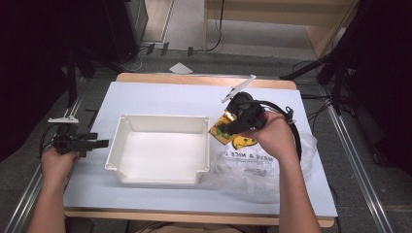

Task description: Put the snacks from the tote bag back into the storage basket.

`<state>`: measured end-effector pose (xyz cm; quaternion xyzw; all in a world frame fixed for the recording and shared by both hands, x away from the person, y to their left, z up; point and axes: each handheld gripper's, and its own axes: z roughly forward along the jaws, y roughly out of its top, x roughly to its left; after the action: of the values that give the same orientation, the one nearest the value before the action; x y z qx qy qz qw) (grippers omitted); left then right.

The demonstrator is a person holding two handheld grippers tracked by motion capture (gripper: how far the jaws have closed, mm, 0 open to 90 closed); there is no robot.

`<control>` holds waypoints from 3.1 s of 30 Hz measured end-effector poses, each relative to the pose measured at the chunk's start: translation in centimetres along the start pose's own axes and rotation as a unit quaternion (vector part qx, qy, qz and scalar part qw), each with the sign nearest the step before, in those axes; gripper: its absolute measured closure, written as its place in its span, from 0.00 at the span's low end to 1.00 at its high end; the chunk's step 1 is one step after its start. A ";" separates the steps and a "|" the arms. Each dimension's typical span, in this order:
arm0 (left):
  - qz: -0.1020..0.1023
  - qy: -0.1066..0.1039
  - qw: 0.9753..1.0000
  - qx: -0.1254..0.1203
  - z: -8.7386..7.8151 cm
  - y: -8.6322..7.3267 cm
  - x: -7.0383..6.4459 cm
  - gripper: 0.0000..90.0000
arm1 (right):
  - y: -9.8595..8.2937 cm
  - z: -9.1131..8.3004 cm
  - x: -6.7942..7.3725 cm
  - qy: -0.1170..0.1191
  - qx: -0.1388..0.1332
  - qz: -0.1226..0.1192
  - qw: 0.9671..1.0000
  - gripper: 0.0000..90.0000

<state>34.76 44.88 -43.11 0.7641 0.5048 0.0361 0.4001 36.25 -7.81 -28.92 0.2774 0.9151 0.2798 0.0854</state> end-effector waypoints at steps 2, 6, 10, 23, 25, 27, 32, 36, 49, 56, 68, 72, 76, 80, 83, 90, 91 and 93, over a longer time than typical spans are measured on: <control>-0.001 0.001 1.000 0.001 -0.1 -0.1 0.0 0.18 | 0.2 0.1 0.2 0.004 0.001 -0.003 1.000 0.61; -0.002 0.002 1.000 -0.001 -0.2 -0.2 0.0 0.18 | 0.4 0.4 0.5 0.007 0.001 -0.013 1.000 0.61; -0.002 0.003 1.000 0.000 -0.3 -0.3 0.1 0.18 | 0.9 0.5 0.8 0.011 -0.005 -0.018 1.000 0.61; -0.004 0.005 1.000 0.001 -0.5 -0.6 0.1 0.18 | 2.0 1.6 1.4 0.018 -0.009 -0.031 0.999 0.61; -0.004 0.005 1.000 0.001 -0.6 -0.6 0.1 0.18 | 2.2 1.8 1.5 0.020 -0.008 -0.032 0.999 0.61; -0.004 0.006 1.000 0.000 -0.6 -0.6 0.1 0.18 | 2.4 1.9 1.5 0.021 -0.007 -0.035 0.999 0.61; -0.004 0.007 1.000 0.002 -0.6 -0.6 0.1 0.18 | 2.8 2.3 1.6 0.021 -0.006 -0.038 0.999 0.61; -0.004 0.007 1.000 0.003 -0.6 -0.7 0.1 0.18 | 3.0 2.7 1.7 0.021 -0.007 -0.042 0.999 0.61; -0.004 0.009 1.000 0.000 -0.6 -0.7 0.1 0.18 | 4.0 3.8 2.3 0.034 -0.009 -0.048 0.998 0.61; -0.005 0.009 1.000 0.001 -0.7 -0.8 0.2 0.18 | 4.6 4.6 2.8 0.039 -0.008 -0.054 0.998 0.61; -0.005 0.009 1.000 -0.002 -0.8 -0.8 0.2 0.18 | 5.1 5.8 3.2 0.048 -0.005 -0.062 0.997 0.61; -0.007 0.009 1.000 -0.003 -0.9 -0.8 0.3 0.18 | 5.1 6.5 3.3 0.051 -0.001 -0.062 0.997 0.61; -0.007 0.009 1.000 -0.004 -0.9 -0.8 0.3 0.18 | 5.2 7.3 3.3 0.055 0.002 -0.062 0.997 0.61; -0.007 0.009 1.000 -0.004 -0.9 -0.8 0.3 0.18 | 5.3 7.9 3.3 0.056 0.009 -0.058 0.997 0.61; -0.007 0.009 1.000 -0.004 -0.9 -0.8 0.3 0.18 | 5.3 8.4 3.2 0.058 0.012 -0.056 0.997 0.61; -0.007 0.009 1.000 -0.005 -0.9 -0.9 0.3 0.18 | 5.5 9.3 3.2 0.053 0.010 -0.057 0.997 0.61; -0.008 0.009 1.000 -0.006 -0.9 -0.9 0.4 0.18 | 5.5 9.5 3.2 0.052 0.009 -0.055 0.997 0.61; -0.008 0.009 1.000 -0.006 -0.9 -0.9 0.4 0.18 | 5.5 9.9 3.1 0.052 0.014 -0.053 0.997 0.61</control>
<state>33.87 45.85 -43.18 0.7572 0.5143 0.0428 0.4005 39.24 2.29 -34.07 0.2146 0.9357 0.2757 0.0484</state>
